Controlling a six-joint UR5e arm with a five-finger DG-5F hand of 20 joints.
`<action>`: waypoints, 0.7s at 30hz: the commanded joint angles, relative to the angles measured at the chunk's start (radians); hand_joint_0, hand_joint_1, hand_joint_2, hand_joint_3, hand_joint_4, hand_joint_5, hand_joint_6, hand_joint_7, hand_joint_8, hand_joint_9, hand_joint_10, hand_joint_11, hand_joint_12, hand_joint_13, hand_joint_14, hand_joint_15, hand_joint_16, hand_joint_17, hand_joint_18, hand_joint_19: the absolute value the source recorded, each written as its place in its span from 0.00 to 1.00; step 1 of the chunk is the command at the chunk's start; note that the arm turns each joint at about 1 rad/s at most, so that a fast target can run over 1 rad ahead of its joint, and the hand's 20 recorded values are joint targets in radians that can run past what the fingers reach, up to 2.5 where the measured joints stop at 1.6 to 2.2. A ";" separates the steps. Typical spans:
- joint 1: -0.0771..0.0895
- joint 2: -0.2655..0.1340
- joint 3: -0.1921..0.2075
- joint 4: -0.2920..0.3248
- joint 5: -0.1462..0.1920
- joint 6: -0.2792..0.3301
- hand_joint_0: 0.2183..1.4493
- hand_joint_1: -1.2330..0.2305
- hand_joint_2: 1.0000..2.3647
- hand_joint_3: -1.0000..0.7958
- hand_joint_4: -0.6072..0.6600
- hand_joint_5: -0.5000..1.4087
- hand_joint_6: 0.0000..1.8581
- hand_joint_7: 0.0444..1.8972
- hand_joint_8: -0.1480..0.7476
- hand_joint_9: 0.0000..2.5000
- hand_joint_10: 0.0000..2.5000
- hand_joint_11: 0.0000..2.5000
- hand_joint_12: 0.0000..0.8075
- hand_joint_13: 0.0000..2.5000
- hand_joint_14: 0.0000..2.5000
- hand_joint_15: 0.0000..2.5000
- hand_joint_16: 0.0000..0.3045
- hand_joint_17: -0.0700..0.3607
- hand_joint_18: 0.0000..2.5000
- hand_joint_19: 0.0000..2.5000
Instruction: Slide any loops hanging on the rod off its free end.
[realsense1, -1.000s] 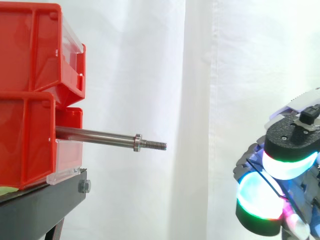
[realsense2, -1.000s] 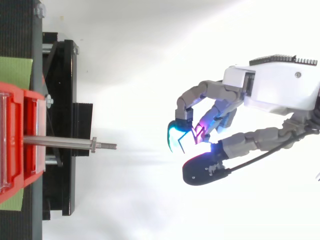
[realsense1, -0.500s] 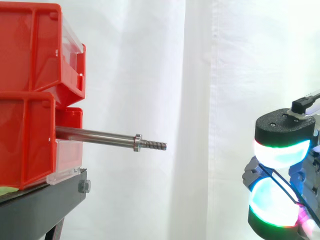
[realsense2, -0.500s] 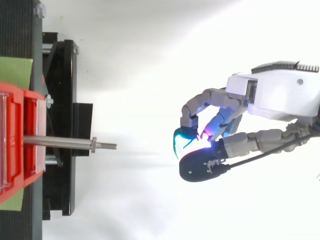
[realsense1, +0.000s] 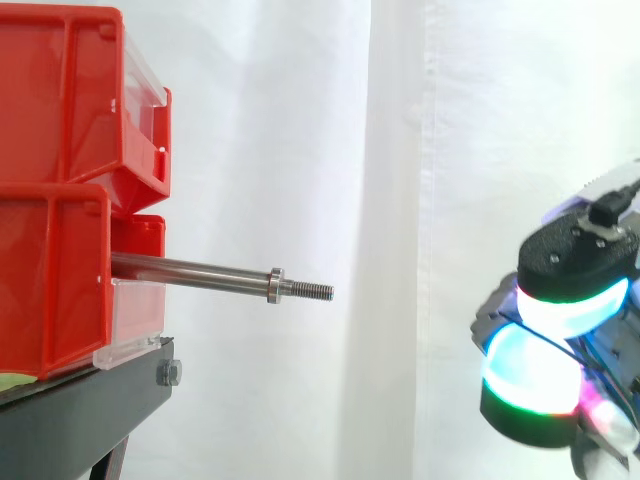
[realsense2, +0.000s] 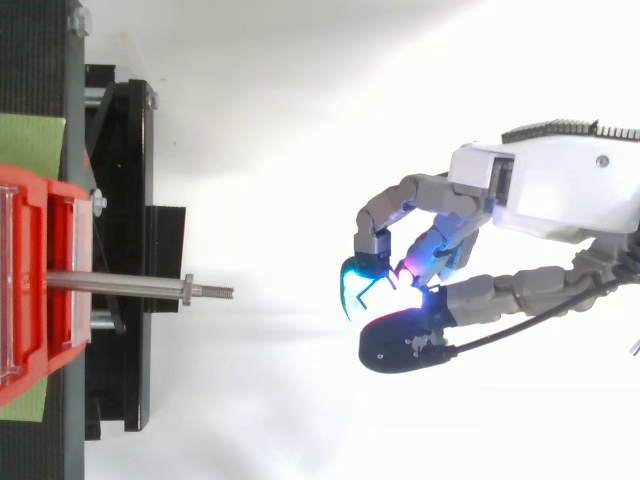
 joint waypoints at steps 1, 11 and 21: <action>0.001 0.000 0.021 -0.001 0.002 -0.002 0.31 0.38 0.01 0.38 0.67 0.19 0.49 0.49 0.52 0.39 0.01 0.17 0.50 0.35 0.01 0.14 0.20 0.48 0.35 0.25; 0.001 0.000 0.025 0.000 0.000 -0.005 0.29 0.52 0.01 0.32 0.65 0.20 0.48 0.50 0.52 0.40 0.01 0.16 0.50 0.36 0.01 0.14 0.20 0.49 0.36 0.25; 0.001 0.000 0.025 0.000 0.000 -0.007 0.31 0.41 0.02 0.43 0.67 0.20 0.48 0.53 0.53 0.40 0.01 0.17 0.50 0.36 0.01 0.14 0.20 0.48 0.36 0.25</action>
